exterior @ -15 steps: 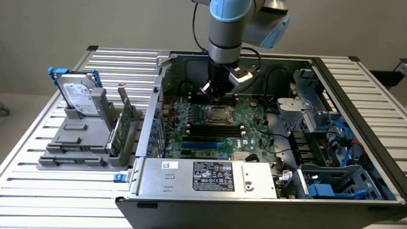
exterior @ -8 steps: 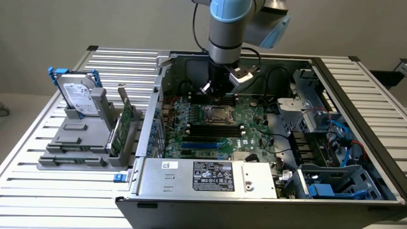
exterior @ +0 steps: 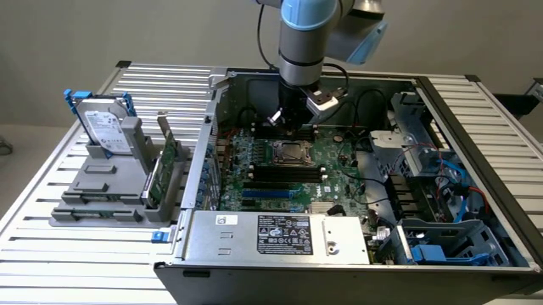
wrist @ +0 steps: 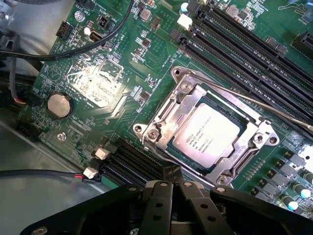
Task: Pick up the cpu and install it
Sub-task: 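Install the first cpu locking lever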
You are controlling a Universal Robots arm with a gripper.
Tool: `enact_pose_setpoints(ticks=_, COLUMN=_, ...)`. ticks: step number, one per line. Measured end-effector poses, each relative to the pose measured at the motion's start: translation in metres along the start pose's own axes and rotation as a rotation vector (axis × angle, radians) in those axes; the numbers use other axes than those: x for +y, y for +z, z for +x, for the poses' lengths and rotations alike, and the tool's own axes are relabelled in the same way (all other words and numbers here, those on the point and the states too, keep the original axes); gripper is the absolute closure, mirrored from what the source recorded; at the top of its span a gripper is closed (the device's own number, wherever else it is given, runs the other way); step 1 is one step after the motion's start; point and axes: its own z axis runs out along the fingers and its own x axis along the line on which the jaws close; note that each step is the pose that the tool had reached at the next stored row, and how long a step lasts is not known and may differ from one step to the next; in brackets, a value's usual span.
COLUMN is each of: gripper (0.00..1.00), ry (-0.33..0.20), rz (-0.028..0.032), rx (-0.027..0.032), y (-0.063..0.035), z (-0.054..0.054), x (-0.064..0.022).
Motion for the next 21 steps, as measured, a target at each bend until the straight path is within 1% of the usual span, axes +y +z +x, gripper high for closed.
enact_pose_setpoints(ticks=21, gripper=0.89, ry=0.000, rz=0.0000, rx=-0.0001, y=0.0011, z=0.0058, x=0.0040)
